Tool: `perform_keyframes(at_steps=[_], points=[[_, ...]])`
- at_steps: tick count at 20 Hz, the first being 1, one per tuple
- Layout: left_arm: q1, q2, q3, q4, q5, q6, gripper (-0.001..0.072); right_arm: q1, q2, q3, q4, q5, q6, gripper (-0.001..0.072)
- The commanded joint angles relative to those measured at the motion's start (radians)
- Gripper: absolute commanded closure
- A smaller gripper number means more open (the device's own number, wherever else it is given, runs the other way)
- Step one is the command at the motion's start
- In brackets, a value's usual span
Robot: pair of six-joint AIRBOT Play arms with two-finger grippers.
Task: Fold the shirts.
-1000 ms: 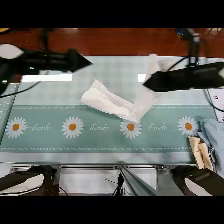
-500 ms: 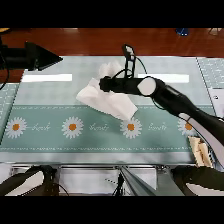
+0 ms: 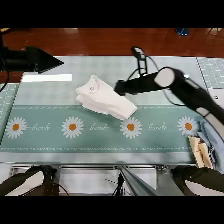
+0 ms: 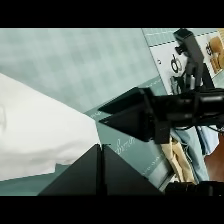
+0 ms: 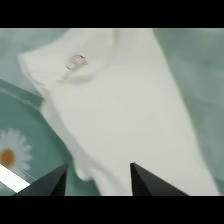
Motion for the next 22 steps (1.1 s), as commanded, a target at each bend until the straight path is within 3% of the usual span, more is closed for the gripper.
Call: perform_keyframes(at_steps=[1,3,5,9,11,16,22], points=[[0.0,0.0,0.001,0.077,0.003,0.002,0.068,-0.19,0.104,-0.006,-0.398,0.461,0.025,0.0219],[0.0,0.0,0.001,0.093,-0.002,0.002,0.0679,-0.315,0.145,-0.079,-0.389,0.517,0.025,0.0128],[0.0,0.0,0.001,0.093,-0.002,0.002,0.0639,-0.416,0.186,-0.232,-0.18,0.447,0.024,0.0124],[0.0,0.0,0.001,0.097,-0.004,0.002,0.064,-0.423,0.206,-0.545,0.319,0.093,-0.026,0.0116],[0.0,0.0,0.001,0.097,-0.009,0.002,0.064,-0.368,0.206,-0.629,0.496,-0.087,-0.045,0.0116],[0.0,0.0,0.001,0.097,-0.01,0.002,0.0641,-0.185,0.174,-0.649,0.637,-0.386,-0.009,0.0116],[0.0,0.0,0.001,0.097,-0.011,0.002,0.0642,-0.027,0.048,-0.647,0.857,-0.542,-0.013,0.0117]])
